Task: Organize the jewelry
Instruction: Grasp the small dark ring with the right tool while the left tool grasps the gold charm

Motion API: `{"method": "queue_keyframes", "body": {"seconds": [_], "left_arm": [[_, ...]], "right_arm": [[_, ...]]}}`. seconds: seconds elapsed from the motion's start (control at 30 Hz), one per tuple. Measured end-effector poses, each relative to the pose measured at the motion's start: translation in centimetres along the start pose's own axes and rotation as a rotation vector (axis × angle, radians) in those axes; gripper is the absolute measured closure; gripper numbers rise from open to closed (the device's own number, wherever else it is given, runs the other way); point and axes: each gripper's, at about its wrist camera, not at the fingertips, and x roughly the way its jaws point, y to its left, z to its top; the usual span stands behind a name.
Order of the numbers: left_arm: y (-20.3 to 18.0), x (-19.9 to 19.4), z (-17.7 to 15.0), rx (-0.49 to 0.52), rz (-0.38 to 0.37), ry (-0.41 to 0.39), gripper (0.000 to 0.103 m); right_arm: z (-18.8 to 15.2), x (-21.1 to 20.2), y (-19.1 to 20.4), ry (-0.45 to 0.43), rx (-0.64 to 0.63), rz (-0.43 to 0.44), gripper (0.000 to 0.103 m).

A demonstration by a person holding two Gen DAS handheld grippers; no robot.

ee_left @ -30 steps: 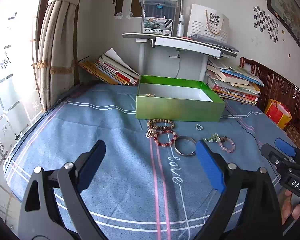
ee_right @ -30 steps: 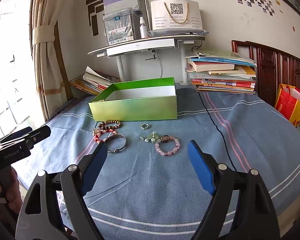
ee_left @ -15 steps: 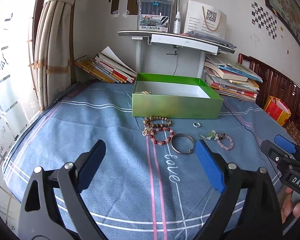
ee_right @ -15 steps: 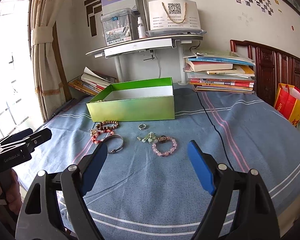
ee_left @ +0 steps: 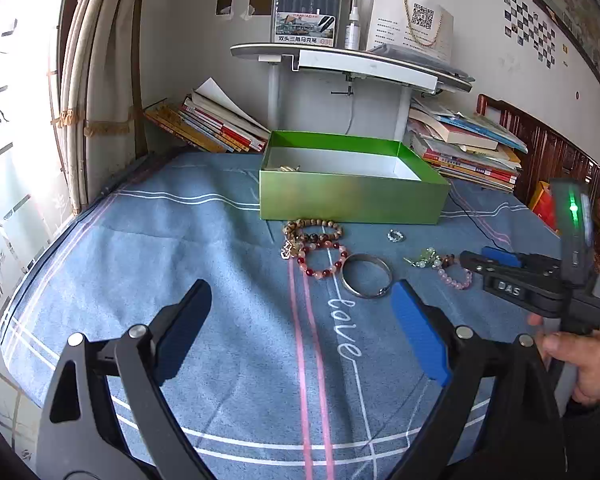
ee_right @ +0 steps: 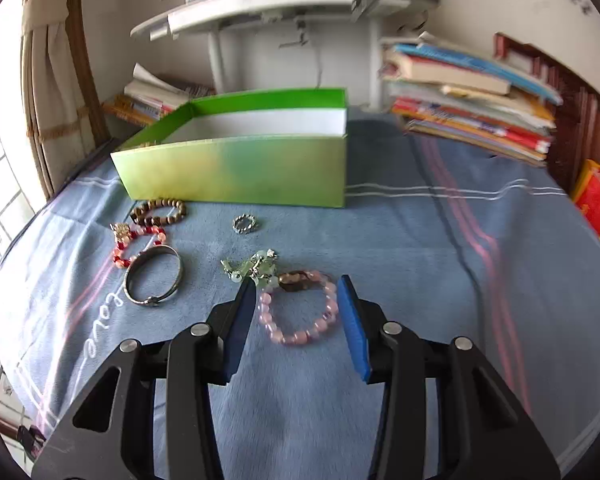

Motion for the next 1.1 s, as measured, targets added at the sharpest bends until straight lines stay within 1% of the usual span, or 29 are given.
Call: {"method": "queue_keyframes", "body": {"seconds": [0.03,0.07,0.1,0.17,0.2,0.3,0.53,0.63,0.77,0.87,1.03,1.1], "left_arm": [[0.0,0.1,0.0,-0.001,0.001,0.002,0.013],[0.1,0.3,0.1,0.000,0.002,0.006,0.013],[0.1,0.4,0.0,-0.001,0.002,0.007,0.013],[0.2,0.5,0.1,-0.005,0.001,0.010,0.013],[0.1,0.7,0.1,-0.006,-0.001,0.012,0.013],[0.0,1.0,0.0,-0.003,-0.004,0.018,0.013],[0.1,1.4,0.0,-0.008,-0.009,0.027,0.013],[0.0,1.6,0.0,-0.007,-0.011,0.031,0.013],[-0.1,1.9,0.1,-0.002,-0.016,0.040,0.013],[-0.3,2.5,0.2,0.005,-0.017,0.049,0.013],[-0.4,4.0,1.0,0.024,-0.004,0.059,0.013],[0.0,5.3,1.8,0.020,0.022,0.063,0.013]], "right_arm": [[0.1,0.9,-0.2,0.041,0.012,0.018,0.066],[0.3,1.2,-0.4,0.057,0.030,0.051,0.068],[0.5,1.3,-0.4,0.051,0.035,0.052,0.069],[0.8,1.4,-0.1,0.029,0.000,0.008,0.069],[0.9,1.6,0.0,0.034,-0.008,0.003,0.069],[1.2,2.2,0.0,0.052,-0.005,0.004,0.071],[1.3,3.6,0.0,0.118,-0.002,0.017,0.080],[1.2,4.0,-0.2,0.130,0.006,0.025,0.080],[1.1,3.9,-0.1,0.121,0.007,0.036,0.083],[1.1,3.0,-0.1,0.076,0.005,0.033,0.083],[0.8,0.6,-0.6,0.022,0.042,0.083,0.083],[0.4,-0.5,-0.8,0.002,0.062,0.104,0.083]]}}
